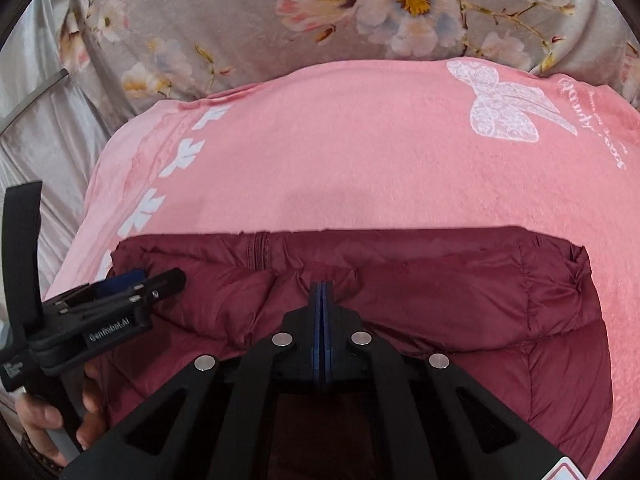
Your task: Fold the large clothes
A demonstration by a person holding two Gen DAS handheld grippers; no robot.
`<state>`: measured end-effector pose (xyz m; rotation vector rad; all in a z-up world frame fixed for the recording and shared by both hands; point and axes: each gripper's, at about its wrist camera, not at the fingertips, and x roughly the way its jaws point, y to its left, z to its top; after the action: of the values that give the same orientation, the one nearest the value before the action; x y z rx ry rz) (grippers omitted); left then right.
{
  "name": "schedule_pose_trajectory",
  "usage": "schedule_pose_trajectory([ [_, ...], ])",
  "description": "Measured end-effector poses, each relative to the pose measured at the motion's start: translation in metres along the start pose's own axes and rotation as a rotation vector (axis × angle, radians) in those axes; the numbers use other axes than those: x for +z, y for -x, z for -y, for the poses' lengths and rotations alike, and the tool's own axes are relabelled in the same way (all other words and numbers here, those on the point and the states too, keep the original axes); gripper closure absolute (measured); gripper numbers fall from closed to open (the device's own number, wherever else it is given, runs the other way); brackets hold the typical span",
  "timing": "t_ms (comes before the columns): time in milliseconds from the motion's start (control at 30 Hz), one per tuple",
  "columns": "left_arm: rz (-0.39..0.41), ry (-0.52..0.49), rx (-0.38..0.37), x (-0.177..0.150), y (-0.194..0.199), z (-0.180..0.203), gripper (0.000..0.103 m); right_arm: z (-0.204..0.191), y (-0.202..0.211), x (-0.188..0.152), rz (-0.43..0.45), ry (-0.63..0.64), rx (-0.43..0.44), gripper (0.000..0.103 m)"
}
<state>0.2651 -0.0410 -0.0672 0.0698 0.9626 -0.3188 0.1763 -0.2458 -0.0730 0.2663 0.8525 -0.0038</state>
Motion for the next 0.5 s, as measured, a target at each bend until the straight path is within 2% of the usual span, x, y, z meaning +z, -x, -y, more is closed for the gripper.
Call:
schedule_pose_trajectory([
  [67, 0.001, 0.003, 0.027, 0.002, -0.008, -0.004, 0.037, 0.001, -0.008, 0.003, -0.012, -0.002, -0.005, 0.103],
  [200, 0.016, 0.029, 0.01, -0.004, -0.017, -0.012, 0.031, 0.009, -0.036, -0.007, -0.058, -0.031, 0.007, 0.103],
  [400, 0.073, 0.009, 0.061, -0.013, -0.024, -0.004, 0.028, 0.007, -0.047, -0.017, -0.048, -0.012, -0.007, 0.103],
  [500, 0.076, 0.008, 0.061, -0.014, -0.026, -0.005, 0.026, 0.006, -0.048, -0.019, -0.036, -0.007, -0.011, 0.103],
])
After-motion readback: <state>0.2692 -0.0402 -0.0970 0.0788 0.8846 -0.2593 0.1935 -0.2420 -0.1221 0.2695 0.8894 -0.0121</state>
